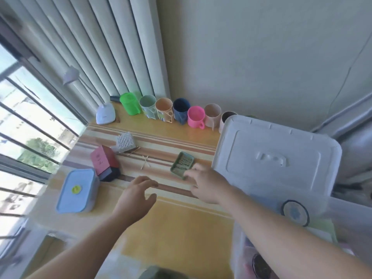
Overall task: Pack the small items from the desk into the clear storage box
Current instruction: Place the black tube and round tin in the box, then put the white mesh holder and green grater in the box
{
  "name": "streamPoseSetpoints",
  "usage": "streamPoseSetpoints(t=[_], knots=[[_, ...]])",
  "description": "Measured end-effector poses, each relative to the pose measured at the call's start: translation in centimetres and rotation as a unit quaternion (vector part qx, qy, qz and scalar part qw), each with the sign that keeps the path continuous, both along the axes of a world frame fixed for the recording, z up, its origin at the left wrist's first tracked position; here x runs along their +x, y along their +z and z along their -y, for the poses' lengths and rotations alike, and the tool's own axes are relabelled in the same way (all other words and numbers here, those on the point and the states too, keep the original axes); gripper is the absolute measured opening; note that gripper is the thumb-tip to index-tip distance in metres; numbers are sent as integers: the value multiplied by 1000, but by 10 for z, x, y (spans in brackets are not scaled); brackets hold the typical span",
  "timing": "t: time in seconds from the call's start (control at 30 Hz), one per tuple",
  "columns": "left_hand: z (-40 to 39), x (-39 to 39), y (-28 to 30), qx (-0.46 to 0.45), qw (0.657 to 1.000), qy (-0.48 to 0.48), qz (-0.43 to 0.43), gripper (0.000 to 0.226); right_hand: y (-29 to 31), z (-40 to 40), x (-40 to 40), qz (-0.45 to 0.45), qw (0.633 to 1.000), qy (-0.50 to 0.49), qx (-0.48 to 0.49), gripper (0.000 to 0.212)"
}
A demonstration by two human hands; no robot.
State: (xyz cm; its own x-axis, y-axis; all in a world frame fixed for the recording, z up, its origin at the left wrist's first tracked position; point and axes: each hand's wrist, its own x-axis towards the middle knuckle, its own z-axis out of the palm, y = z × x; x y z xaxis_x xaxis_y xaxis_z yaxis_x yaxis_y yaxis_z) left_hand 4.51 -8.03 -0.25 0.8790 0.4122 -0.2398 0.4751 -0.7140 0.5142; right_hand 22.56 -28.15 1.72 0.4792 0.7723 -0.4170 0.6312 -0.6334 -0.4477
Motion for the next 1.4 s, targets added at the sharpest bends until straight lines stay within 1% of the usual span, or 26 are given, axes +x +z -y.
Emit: streamPoseSetpoints(t=[0.07,0.13,0.3,0.4,0.5,0.57,0.63,0.7,0.77,0.8,0.87,0.97,1.03,1.13,1.23,1.3,1.4], knots=[[-34,-3,-12,-3,1000,13,-12,29,-21,-37,12,9,999,11,-48,55],[-66,-2,-26,-3,1000,22,-17,30,-45,-68,24,24,995,17,-95,70],[-129,18,-55,6,999,11,-34,34,-89,-112,48,76,976,44,-197,111],[-160,46,-60,24,999,10,-36,39,-111,-121,60,77,971,2,-226,123],[-195,78,-59,57,997,25,-43,52,-126,-127,65,78,970,-20,-229,118],[-218,99,-62,85,995,31,-50,62,-130,-128,64,66,972,-45,-220,106],[-237,119,-67,96,991,33,-82,76,-132,-126,59,61,974,-65,-206,93],[-251,134,-79,97,985,26,-139,96,-133,-121,48,53,974,-82,-204,97],[-259,143,-96,94,978,10,-186,110,-132,-116,31,37,973,-111,-197,98],[-262,145,-104,90,976,3,-198,113,-132,-113,23,33,974,-129,-183,95],[-262,143,-112,91,975,7,-203,111,-130,-109,9,33,977,-160,-140,91],[-244,137,-105,141,974,6,-176,108,-119,-103,-3,18,976,-201,-81,95],[-223,133,-89,149,981,-10,-128,107,-108,-99,-8,20,976,-212,-40,95],[-180,125,-58,92,991,-89,-48,102,-86,-91,-7,38,977,-209,5,92],[-132,112,-30,40,988,-150,-12,102,-55,-76,-3,46,975,-215,27,93],[-105,106,-17,15,988,-151,-6,102,-30,-60,-3,62,969,-231,56,90],[-70,104,5,-34,991,-127,14,102,12,-19,-10,108,956,-259,86,82]])
